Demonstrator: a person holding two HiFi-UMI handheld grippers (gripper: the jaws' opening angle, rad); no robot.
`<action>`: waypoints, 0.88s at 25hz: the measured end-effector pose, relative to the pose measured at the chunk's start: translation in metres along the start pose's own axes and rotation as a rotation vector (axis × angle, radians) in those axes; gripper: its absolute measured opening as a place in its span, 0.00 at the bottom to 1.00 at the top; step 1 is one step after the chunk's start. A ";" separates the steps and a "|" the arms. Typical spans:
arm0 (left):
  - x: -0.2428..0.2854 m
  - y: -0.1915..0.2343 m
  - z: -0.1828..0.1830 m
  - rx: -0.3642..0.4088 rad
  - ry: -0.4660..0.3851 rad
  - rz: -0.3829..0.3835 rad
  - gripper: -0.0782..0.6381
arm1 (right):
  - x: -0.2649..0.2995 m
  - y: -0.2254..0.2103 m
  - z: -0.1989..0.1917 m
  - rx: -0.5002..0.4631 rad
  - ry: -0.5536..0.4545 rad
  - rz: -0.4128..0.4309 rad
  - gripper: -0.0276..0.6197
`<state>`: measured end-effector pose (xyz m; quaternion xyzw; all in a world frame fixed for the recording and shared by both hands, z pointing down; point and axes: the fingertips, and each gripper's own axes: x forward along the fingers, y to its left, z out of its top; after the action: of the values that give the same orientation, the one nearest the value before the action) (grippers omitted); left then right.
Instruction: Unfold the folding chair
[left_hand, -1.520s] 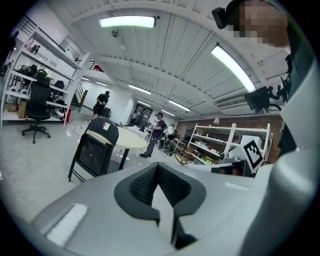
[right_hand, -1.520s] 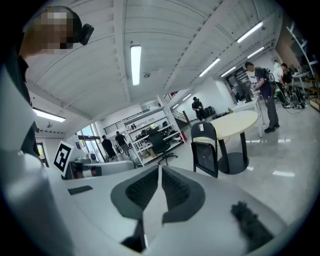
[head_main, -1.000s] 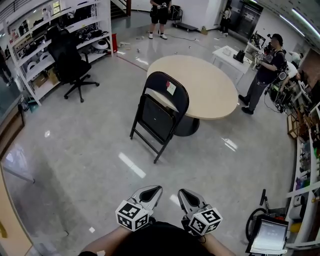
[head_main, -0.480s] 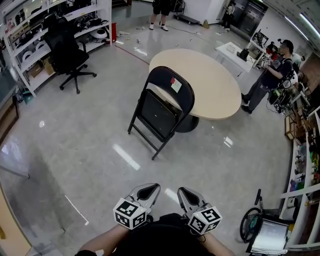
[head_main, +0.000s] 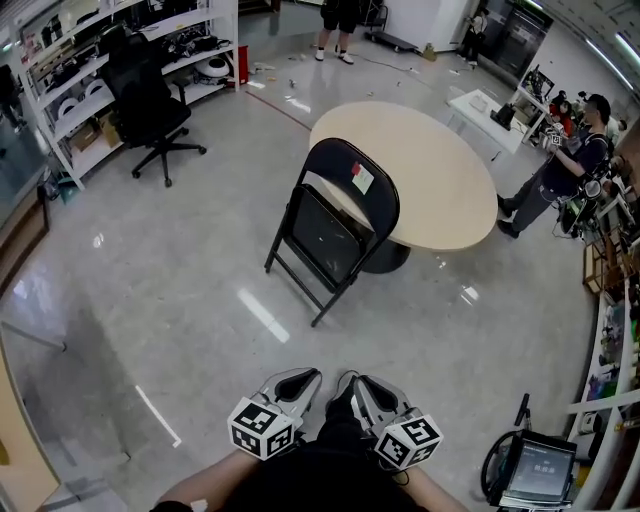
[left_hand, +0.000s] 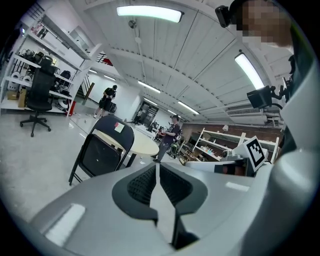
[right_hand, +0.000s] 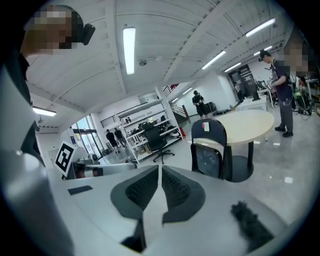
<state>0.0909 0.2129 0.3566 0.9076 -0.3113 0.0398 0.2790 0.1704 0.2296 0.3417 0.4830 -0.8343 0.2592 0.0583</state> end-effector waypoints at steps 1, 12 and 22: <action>0.004 0.002 0.003 0.003 -0.002 0.013 0.15 | 0.004 -0.004 0.003 0.000 0.000 0.013 0.08; 0.096 0.019 0.042 0.008 -0.011 0.123 0.16 | 0.047 -0.091 0.057 0.012 0.014 0.131 0.08; 0.187 0.011 0.082 0.026 -0.045 0.166 0.16 | 0.056 -0.177 0.107 0.007 0.007 0.161 0.08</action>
<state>0.2259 0.0607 0.3388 0.8829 -0.3910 0.0462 0.2558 0.3057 0.0627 0.3357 0.4136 -0.8693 0.2679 0.0383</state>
